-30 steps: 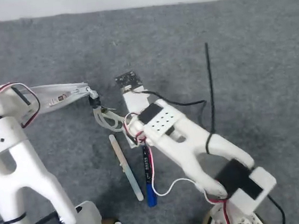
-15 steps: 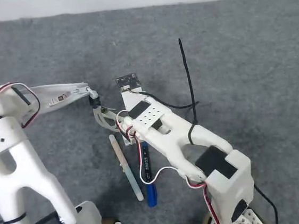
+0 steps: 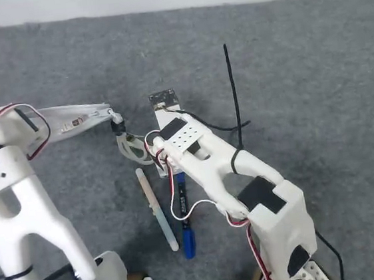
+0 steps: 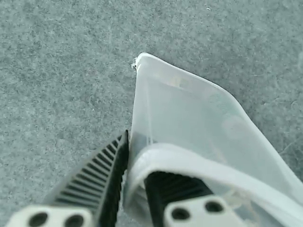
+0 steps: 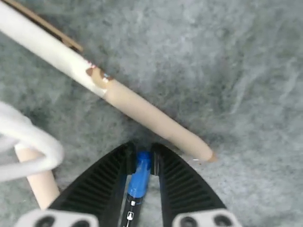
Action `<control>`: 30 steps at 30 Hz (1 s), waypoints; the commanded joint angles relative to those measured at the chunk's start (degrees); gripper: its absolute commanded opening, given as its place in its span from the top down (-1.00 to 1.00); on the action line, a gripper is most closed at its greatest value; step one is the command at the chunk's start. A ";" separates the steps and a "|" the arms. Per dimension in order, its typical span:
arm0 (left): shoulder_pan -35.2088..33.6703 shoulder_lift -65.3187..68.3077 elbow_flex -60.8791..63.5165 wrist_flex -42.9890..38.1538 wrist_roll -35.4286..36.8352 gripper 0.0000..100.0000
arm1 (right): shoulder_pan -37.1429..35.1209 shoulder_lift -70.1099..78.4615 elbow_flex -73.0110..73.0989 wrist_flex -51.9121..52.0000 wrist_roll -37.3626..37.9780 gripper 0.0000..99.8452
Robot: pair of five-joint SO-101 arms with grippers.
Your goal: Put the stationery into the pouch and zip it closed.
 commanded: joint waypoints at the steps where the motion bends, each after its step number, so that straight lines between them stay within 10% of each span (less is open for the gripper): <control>1: 0.09 -3.16 -0.57 -1.76 0.79 0.98 | -1.19 -0.13 -3.60 2.77 -0.70 0.99; 30: 0.35 -3.16 -0.48 -1.67 0.70 0.98 | -4.88 -10.51 -14.95 23.69 -0.62 0.99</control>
